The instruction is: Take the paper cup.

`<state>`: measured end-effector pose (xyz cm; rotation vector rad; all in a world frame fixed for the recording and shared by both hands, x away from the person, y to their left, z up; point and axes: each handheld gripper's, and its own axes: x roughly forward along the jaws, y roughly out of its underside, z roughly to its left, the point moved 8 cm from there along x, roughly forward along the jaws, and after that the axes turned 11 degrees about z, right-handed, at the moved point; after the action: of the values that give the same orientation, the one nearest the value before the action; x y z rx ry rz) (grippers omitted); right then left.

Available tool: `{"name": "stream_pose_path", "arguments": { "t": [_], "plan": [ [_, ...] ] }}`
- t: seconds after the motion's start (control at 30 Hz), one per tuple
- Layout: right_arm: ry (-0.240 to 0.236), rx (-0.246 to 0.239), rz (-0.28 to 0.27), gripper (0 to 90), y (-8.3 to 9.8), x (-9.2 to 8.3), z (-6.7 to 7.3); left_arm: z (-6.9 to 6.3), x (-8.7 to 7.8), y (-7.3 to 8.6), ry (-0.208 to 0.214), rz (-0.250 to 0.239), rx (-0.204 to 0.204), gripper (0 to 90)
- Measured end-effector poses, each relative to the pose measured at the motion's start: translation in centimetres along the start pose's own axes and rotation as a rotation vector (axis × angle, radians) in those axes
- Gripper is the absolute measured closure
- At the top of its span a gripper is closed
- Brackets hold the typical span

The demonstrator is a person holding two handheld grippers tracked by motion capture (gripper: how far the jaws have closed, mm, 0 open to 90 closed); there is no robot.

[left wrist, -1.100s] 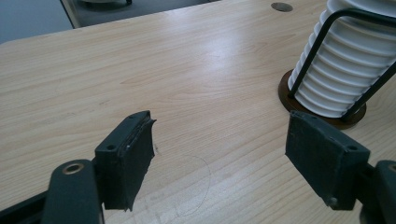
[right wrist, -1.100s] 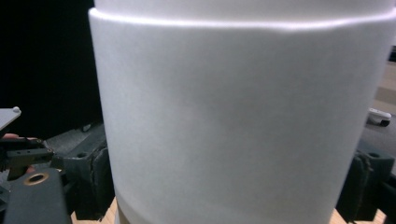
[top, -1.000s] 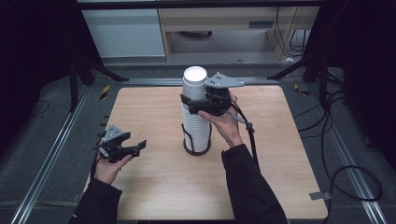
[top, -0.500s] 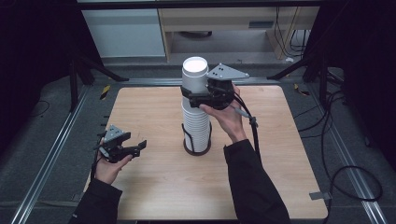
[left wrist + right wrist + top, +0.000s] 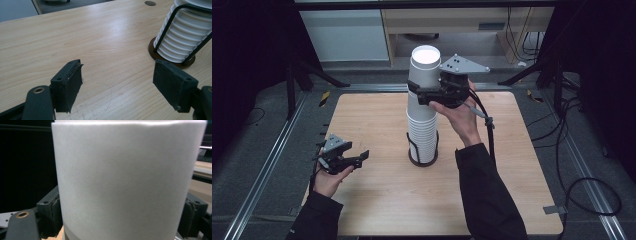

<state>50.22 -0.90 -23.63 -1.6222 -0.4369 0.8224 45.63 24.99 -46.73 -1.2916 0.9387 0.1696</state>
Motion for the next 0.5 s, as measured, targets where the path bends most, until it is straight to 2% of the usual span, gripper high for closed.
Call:
{"name": "stream_pose_path", "arguments": {
  "t": [0.3, 0.5],
  "plan": [
    [0.023, -0.031, -0.024, 14.7, -1.1, -2.2, -0.2, 0.0, -0.1, 0.0, 0.000, -0.002, -0.002, 22.8],
    [0.063, -0.047, -0.021, 14.7, -0.2, -5.4, -1.6, 0.1, -0.1, 0.0, 0.002, -0.005, -0.009, 23.0]
  ]
}}
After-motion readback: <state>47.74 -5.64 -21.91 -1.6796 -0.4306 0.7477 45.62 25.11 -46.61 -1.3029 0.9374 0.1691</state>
